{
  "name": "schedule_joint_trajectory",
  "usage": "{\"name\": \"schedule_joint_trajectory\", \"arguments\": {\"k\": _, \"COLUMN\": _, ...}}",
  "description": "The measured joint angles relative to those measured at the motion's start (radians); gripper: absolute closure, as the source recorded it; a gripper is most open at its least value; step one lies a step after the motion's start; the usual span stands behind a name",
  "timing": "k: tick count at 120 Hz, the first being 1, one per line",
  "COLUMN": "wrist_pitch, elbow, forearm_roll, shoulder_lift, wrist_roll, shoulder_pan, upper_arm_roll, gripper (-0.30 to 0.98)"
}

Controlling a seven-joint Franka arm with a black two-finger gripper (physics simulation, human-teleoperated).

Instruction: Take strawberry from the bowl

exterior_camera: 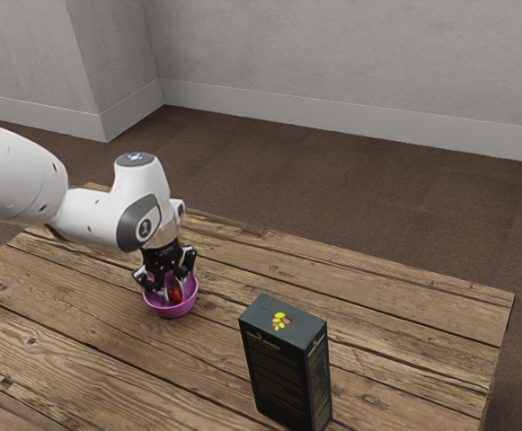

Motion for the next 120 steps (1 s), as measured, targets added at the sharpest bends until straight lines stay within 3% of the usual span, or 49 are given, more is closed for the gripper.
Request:
{"name": "schedule_joint_trajectory", "arguments": {"k": 50, "wrist_pitch": -0.053, "elbow": -0.001, "forearm_roll": 0.011, "shoulder_lift": -0.118, "wrist_roll": -0.004, "shoulder_pan": -0.061, "upper_arm_roll": 0.012, "gripper": 0.57}}
{"name": "schedule_joint_trajectory", "arguments": {"k": 120, "wrist_pitch": -0.083, "elbow": 0.202, "forearm_roll": -0.030, "shoulder_lift": 0.078, "wrist_roll": -0.010, "shoulder_pan": -0.291, "upper_arm_roll": -0.009, "gripper": 0.58}}
